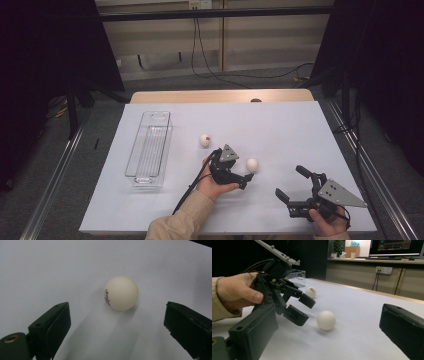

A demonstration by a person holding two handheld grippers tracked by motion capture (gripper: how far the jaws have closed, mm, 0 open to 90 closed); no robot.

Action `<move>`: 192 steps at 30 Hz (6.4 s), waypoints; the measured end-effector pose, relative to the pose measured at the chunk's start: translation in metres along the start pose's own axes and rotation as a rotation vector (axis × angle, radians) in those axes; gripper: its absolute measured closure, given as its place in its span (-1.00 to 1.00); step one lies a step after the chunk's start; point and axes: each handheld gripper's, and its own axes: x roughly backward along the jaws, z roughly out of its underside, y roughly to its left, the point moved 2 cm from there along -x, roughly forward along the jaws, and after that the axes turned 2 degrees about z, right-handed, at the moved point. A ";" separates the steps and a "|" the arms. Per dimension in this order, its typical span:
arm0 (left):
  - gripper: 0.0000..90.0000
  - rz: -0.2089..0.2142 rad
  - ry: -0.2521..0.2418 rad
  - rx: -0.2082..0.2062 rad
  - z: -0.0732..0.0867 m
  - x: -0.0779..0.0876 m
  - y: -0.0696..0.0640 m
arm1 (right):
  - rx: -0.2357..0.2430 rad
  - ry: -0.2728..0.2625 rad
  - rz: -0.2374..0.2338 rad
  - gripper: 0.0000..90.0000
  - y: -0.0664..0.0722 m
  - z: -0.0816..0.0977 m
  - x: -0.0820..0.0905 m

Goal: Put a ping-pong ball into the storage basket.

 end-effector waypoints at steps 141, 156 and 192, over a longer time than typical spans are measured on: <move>-0.15 0.012 0.110 -0.008 -0.018 -0.040 -0.001 | -0.004 0.003 0.003 -0.99 -0.002 0.001 0.000; 0.13 0.003 0.123 -0.005 -0.019 -0.038 0.000 | -0.002 0.003 0.001 -0.98 -0.002 0.001 0.000; 0.13 0.050 0.098 0.015 -0.030 -0.002 0.005 | 0.000 0.025 0.024 -0.99 -0.003 0.002 0.002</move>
